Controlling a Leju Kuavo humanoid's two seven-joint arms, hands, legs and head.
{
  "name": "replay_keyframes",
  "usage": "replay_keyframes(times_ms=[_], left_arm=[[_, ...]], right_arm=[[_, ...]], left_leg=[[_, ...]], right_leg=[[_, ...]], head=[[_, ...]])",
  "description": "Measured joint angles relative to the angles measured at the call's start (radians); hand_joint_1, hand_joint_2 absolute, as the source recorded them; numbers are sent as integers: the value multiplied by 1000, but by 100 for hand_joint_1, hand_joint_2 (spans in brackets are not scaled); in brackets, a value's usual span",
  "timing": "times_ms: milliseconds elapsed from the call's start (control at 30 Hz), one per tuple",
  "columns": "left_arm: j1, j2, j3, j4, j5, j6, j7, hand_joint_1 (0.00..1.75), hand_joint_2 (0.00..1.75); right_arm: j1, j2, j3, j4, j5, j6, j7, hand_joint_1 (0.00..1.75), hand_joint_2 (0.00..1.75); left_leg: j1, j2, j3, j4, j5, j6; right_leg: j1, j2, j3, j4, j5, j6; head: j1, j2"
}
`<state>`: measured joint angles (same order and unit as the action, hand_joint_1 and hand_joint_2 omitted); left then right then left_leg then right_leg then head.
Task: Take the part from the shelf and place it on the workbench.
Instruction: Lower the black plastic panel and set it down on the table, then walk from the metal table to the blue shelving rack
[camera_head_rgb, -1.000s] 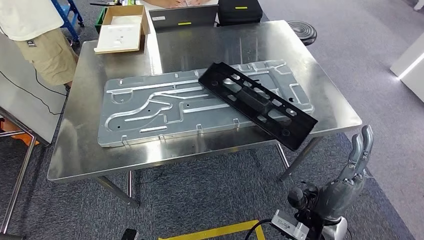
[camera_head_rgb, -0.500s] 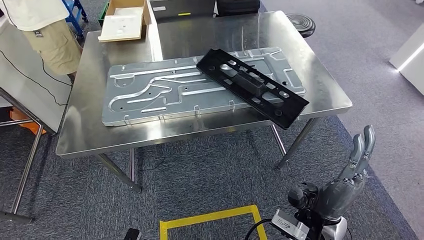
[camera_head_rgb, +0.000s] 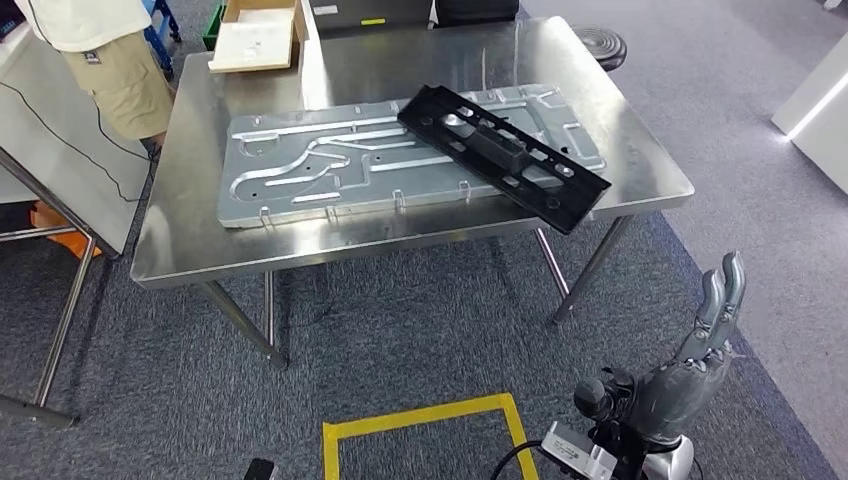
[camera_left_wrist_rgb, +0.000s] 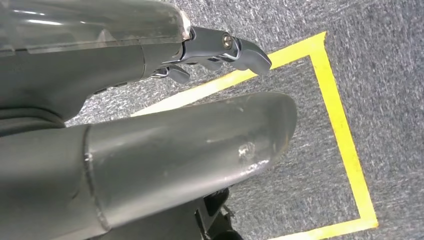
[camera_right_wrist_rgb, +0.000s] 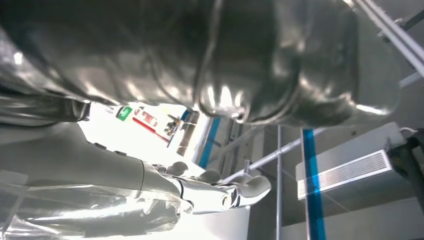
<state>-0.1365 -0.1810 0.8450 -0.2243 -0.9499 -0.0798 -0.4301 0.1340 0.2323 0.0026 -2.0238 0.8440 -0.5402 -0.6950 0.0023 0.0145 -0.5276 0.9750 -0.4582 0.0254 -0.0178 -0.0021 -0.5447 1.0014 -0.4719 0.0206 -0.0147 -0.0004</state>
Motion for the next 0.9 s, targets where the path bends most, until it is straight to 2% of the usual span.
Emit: replay_keyframes(times_ms=[67, 100, 133, 167, 233, 267, 300, 333, 367, 433, 467, 500, 567, 633, 667, 700, 767, 800, 833, 867, 900], left_arm=[[0, 0, 0, 0, 0, 2, -1, 0, 0], [0, 0, 0, 0, 0, 3, -1, 0, 0], [0, 0, 0, 0, 0, 4, -1, 0, 0], [0, 0, 0, 0, 0, 5, -1, 0, 0], [2, 0, 0, 0, 0, 6, -1, 0, 0], [3, 0, 0, 0, 0, 6, -1, 0, 0], [5, 0, 0, 0, 0, 6, -1, 0, 0], [6, 0, 0, 0, 0, 6, -1, 0, 0], [6, 0, 0, 0, 0, 6, -1, 0, 0], [4, 2, 0, 0, 0, 6, -1, 0, 0], [2, 3, 0, -1, 0, 7, -2, 0, 0], [1, 4, 0, -1, 0, 7, -2, 0, 0], [0, 6, 0, -1, 0, 7, -3, 0, 0], [3, 5, 0, -1, 0, 7, -3, 0, 0], [3, 4, 0, -1, 0, 7, -3, 0, 0], [3, 3, 0, 0, 0, 7, -4, 0, 0], [3, 2, 0, 0, 0, 6, -5, 0, 0], [4, 2, 0, 0, 0, 6, -5, 0, 0], [5, 2, 0, 0, 0, 6, -6, 0, 0], [6, 1, 0, 0, 0, 6, -6, 0, 0], [6, 0, 0, 0, 1, 6, -6, 0, 0]], right_arm=[[0, 0, 0, 0, -1, 0, 0, 0, 0], [0, 0, 0, 0, -1, 0, 0, 0, 0], [0, 0, 0, 0, -2, 0, 0, 0, 0], [0, 0, 0, 0, -2, 0, 0, 0, 0], [0, 0, 0, -1, -2, 0, 0, 0, 0], [1, 0, 0, 0, -2, 0, 0, 0, 0], [1, 0, 0, 0, -2, 0, 0, 0, 0], [2, 0, 0, 0, -2, 0, 0, 0, 0], [2, 0, 0, 0, -2, 0, 0, 0, 0], [2, 0, 0, -1, -2, 0, 0, 0, 0], [2, 0, 0, -2, -2, 0, 0, 0, 0], [2, 0, 0, -2, -2, 0, 0, 0, 0], [2, 0, 0, -3, -2, 0, 0, 0, 0], [3, 0, 1, -4, -2, 0, 0, 0, 0], [3, 0, 1, -4, -1, 0, 0, 0, 0], [4, 0, 1, -5, -1, 0, 0, 0, 0], [6, 0, 1, -5, -2, 0, 0, 0, 0], [7, 0, 1, -5, -2, 0, 0, 0, 0], [9, 0, 1, -5, -2, 0, 0, 0, 0], [9, -1, 1, -5, -3, 0, 0, 0, 0], [10, -1, 1, -5, -3, 0, 0, 0, 0]], left_leg=[[0, 0, -6, 5, 3, -10], [2, -1, -9, 10, -2, -15], [3, -2, -18, 28, -19, -20], [5, -4, -34, 65, -49, -25], [7, -5, -87, 196, -133, -31], [7, -5, -110, 261, -164, -32], [7, -5, -121, 301, -179, -31], [6, -5, -111, 299, -173, -28], [5, -6, -78, 253, -149, -21], [-3, -5, 19, 94, -95, 2], [-8, -3, 54, 29, -76, 12], [-14, -3, 73, -8, -67, 19], [-21, -2, 71, -21, -55, 23], [-14, -1, 67, -36, -32, 25], [-10, 0, 62, -44, -18, 28], [-6, 2, 54, -50, -5, 30], [-6, 5, 30, -45, 13, 31], [-5, 6, 15, -40, 21, 29], [-5, 7, 0, -33, 28, 27], [-4, 7, -15, -25, 32, 24], [-2, 7, -30, -15, 36, 21]], right_leg=[[4, 1, -5, 2, 2, -12], [4, 1, -8, 2, 6, -19], [3, -1, -12, 0, 11, -28], [2, -2, -18, -2, 17, -37], [5, -3, -36, -1, 30, -48], [7, -3, -46, 0, 37, -50], [10, -3, -56, 1, 43, -51], [13, -2, -63, 2, 49, -52], [17, -1, -70, 2, 55, -51], [22, -1, -78, 2, 67, -50], [23, -2, -80, 2, 73, -47], [20, -4, -81, 1, 78, -42], [15, -7, -82, -4, 91, -29], [15, -7, -86, -4, 90, -17], [16, -5, -93, 11, 69, -11], [15, -3, -107, 49, 28, -5], [9, -1, -143, 173, -70, 6], [6, -1, -154, 230, -99, 10], [3, -1, -150, 259, -106, 14], [1, -1, -128, 250, -95, 17], [-2, -1, -86, 202, -72, 19]], head=[[0, 0], [0, 0], [0, 0], [0, 0], [0, 0], [0, 0], [-1, 0], [-1, 0], [-1, 0], [0, 0], [0, 0], [-1, 0], [-2, 0], [-1, 0], [-1, 0], [-1, 0], [0, 0], [-1, 0], [-1, 0], [-1, 0], [-1, 0]])
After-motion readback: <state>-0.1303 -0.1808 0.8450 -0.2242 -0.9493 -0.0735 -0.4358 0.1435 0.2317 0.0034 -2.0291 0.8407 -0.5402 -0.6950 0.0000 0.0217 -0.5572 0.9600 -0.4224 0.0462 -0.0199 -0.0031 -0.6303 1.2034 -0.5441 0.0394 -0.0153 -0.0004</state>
